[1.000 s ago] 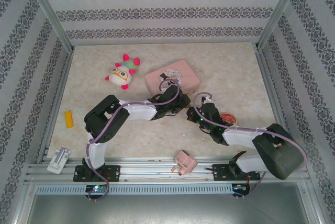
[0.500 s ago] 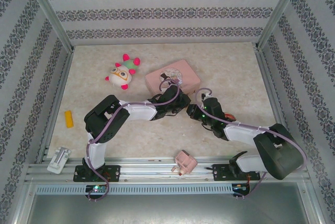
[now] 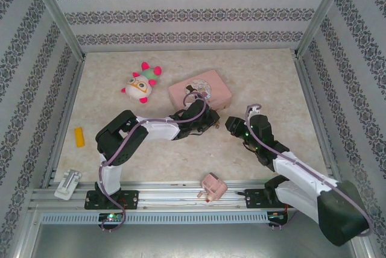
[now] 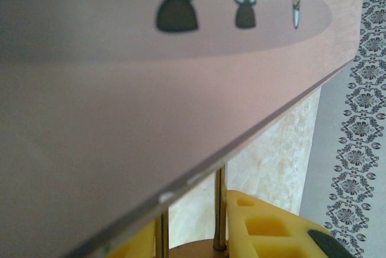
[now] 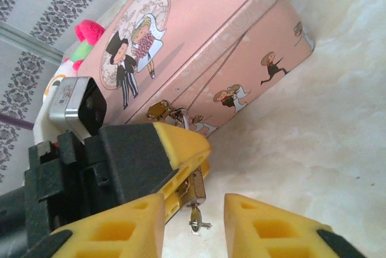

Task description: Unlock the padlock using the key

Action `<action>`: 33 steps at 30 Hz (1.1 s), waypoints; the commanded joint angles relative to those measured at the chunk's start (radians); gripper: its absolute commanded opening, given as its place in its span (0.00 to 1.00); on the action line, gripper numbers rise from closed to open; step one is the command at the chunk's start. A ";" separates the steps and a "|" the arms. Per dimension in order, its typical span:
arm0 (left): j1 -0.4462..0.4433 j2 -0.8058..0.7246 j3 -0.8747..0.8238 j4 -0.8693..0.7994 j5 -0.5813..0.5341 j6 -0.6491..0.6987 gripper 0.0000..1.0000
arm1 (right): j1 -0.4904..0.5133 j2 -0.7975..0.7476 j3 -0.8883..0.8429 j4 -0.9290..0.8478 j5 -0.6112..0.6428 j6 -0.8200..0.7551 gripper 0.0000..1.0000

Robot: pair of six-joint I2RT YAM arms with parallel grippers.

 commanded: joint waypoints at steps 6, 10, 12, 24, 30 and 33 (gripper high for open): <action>-0.007 -0.002 0.003 0.040 0.047 -0.036 0.06 | 0.046 -0.024 -0.015 -0.135 -0.018 0.027 0.22; -0.007 0.000 -0.002 0.045 0.049 -0.037 0.06 | 0.073 0.033 0.008 -0.101 -0.017 0.036 0.23; -0.007 0.001 -0.005 0.047 0.050 -0.038 0.06 | 0.076 0.067 0.023 -0.085 -0.026 0.037 0.23; -0.007 0.001 -0.010 0.058 0.062 -0.040 0.06 | 0.079 0.215 0.097 0.020 -0.056 0.052 0.20; -0.007 0.002 -0.013 0.063 0.065 -0.040 0.07 | 0.076 0.248 0.102 0.018 -0.048 0.066 0.17; -0.007 0.001 -0.013 0.064 0.063 -0.041 0.06 | 0.077 0.261 0.104 0.021 -0.057 0.071 0.16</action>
